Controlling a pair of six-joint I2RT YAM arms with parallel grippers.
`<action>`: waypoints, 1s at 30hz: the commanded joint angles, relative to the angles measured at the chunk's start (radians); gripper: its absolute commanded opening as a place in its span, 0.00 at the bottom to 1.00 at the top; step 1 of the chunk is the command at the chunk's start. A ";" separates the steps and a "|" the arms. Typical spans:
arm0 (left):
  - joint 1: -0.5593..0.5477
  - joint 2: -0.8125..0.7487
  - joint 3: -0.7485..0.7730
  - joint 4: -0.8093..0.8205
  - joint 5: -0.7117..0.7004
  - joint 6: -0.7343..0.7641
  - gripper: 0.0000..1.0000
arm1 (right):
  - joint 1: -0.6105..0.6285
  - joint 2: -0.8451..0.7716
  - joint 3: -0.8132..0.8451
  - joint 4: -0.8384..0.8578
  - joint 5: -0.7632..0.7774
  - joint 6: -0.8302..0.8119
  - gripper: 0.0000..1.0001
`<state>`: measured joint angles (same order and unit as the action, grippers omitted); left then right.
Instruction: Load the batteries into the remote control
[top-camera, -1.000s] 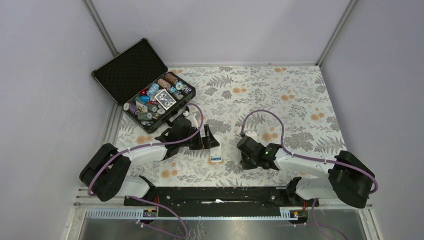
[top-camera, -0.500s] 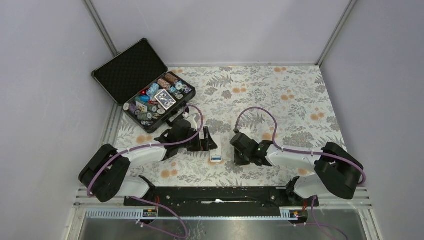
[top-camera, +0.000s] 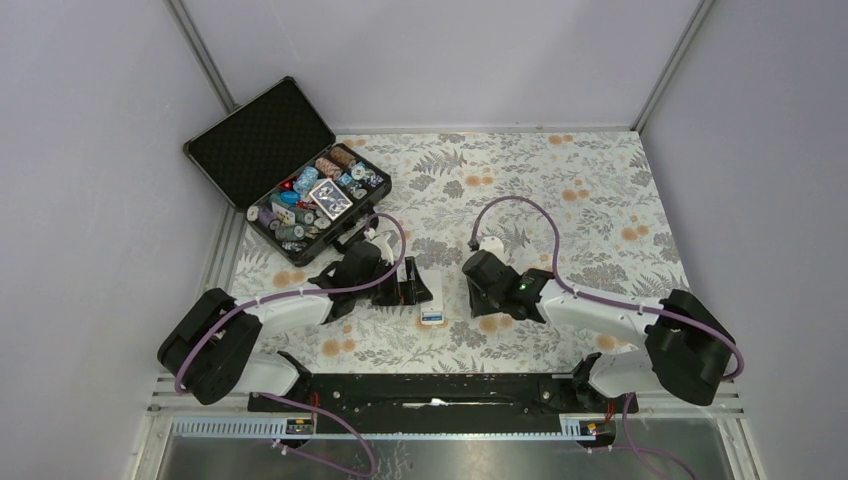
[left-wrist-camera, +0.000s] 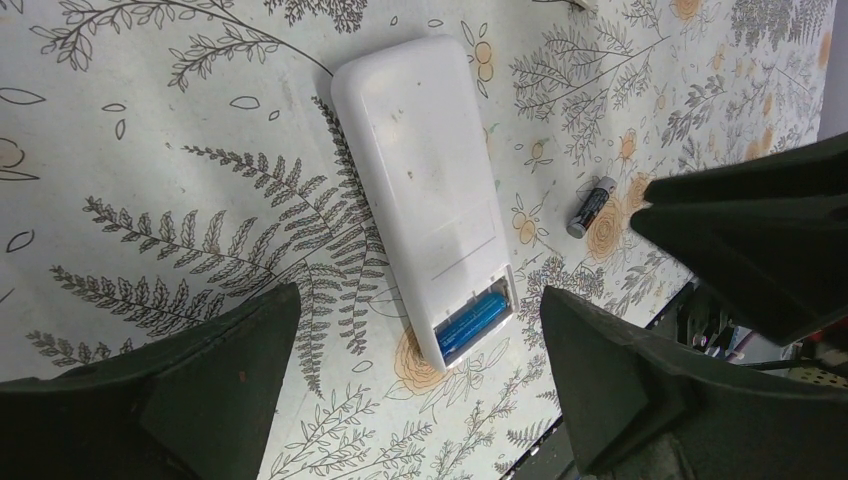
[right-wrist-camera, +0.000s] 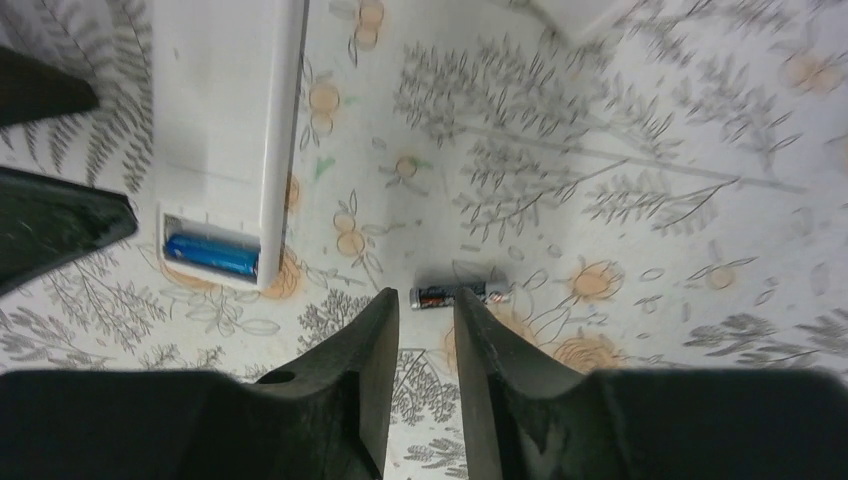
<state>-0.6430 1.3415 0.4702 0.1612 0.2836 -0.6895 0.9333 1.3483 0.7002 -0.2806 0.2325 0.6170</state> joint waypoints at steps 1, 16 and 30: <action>0.005 -0.003 -0.006 0.052 -0.001 0.009 0.99 | -0.050 -0.030 0.076 -0.042 0.060 -0.091 0.35; 0.002 0.037 -0.012 0.085 0.024 -0.022 0.99 | -0.116 0.200 0.147 -0.054 0.013 -0.176 0.18; -0.009 0.061 -0.012 0.106 0.053 -0.028 0.99 | -0.116 0.166 0.023 -0.053 -0.056 -0.096 0.06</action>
<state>-0.6472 1.3834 0.4553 0.2619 0.3187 -0.7204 0.8230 1.5349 0.7784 -0.3000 0.2226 0.4786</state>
